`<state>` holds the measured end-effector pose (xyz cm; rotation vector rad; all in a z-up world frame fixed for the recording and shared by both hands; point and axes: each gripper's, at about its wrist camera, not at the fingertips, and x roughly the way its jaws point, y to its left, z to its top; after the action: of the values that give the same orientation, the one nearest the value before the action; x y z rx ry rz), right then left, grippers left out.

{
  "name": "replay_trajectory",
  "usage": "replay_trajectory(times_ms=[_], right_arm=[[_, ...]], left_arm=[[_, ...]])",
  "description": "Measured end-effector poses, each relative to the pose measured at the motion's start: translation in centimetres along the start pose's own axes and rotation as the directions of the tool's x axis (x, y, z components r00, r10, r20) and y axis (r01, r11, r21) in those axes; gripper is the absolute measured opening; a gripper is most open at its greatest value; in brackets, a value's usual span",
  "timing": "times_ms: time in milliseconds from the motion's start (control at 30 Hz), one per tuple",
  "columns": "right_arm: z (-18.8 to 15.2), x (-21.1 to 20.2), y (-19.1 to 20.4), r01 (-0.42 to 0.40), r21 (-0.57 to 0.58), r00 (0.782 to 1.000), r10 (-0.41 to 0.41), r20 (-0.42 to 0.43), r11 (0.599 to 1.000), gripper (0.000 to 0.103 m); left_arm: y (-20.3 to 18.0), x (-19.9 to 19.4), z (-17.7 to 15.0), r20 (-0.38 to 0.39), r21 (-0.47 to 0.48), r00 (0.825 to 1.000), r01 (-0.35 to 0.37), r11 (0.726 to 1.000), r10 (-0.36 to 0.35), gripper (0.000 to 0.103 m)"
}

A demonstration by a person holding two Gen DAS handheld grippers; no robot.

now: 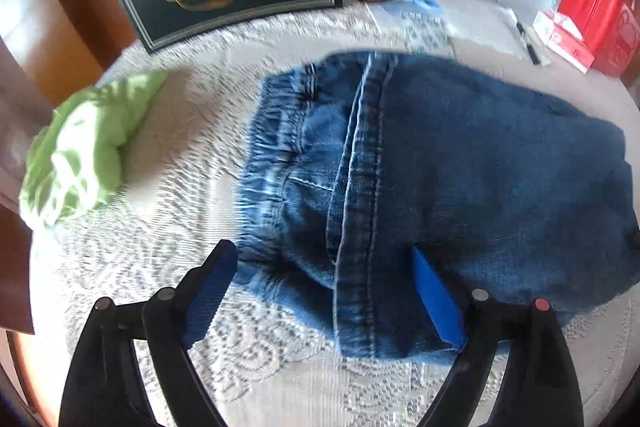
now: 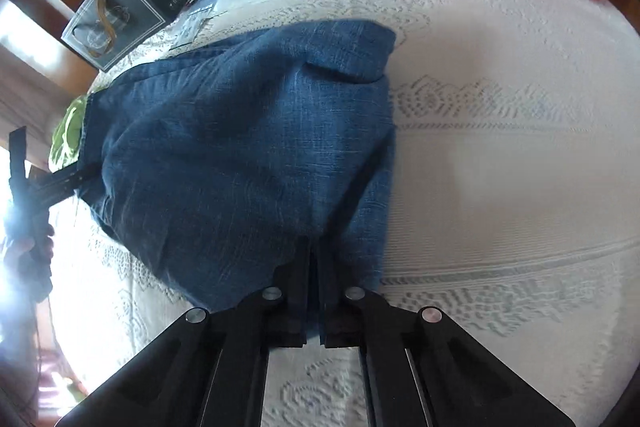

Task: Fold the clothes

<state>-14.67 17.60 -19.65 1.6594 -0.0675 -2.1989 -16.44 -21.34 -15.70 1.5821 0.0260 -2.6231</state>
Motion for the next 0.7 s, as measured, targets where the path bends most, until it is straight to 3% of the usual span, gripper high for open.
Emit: replay_trajectory(times_ms=[33, 100, 200, 267, 333, 400, 433, 567, 700], right_arm=[[0.7, -1.0, 0.3, 0.016, -0.039, 0.999, -0.015, 0.03, 0.999, 0.003], [2.9, -2.5, 0.3, -0.003, -0.069, 0.995, 0.01, 0.103, 0.998, 0.006], [7.1, -0.5, -0.5, -0.039, -0.073, 0.994, 0.046, 0.096, 0.997, 0.006], [9.5, 2.1, -1.3, -0.013, -0.064, 0.998, 0.017, 0.053, 0.998, 0.006], [10.9, 4.4, -3.7, 0.084, 0.027, 0.996, -0.085, 0.014, 0.996, 0.004], [10.3, 3.1, -5.2, 0.001, 0.132, 0.998, -0.009, 0.067, 0.991, 0.008], [9.3, 2.5, -5.0, -0.002, 0.112, 0.997, -0.007, 0.075, 0.994, 0.011], [5.6, -0.1, -4.5, -0.007, 0.031, 0.995, 0.004, 0.104, 0.999, 0.042], [2.9, -1.8, -4.7, 0.026, -0.064, 0.995, -0.019, 0.099, 0.998, 0.043]], left_arm=[[-0.4, -0.8, 0.0, 0.019, -0.005, 1.0, 0.008, 1.0, -0.008, 0.089], [-2.1, -1.8, 0.0, 0.047, -0.003, 0.998, 0.04, 0.999, -0.04, 0.101], [-4.7, -3.3, -0.1, 0.09, 0.002, 0.992, 0.087, 0.996, -0.087, 0.103], [-5.7, -2.1, -0.2, 0.044, 0.005, 0.998, 0.05, 0.999, -0.05, 0.103], [-6.2, -0.2, -0.6, -0.029, 0.011, 1.0, -0.008, 1.0, 0.008, 0.103], [-6.1, 1.3, -1.6, -0.087, 0.016, 0.995, -0.042, 0.999, 0.043, 0.103], [-5.9, 1.3, -2.2, -0.09, 0.0, 0.995, -0.032, 0.999, 0.032, 0.103], [-5.6, -0.8, -3.6, -0.062, -0.08, 0.998, 0.019, 0.997, -0.024, 0.103], [-7.4, -3.2, -5.4, -0.028, -0.145, 0.998, 0.052, 0.988, -0.056, 0.103]])
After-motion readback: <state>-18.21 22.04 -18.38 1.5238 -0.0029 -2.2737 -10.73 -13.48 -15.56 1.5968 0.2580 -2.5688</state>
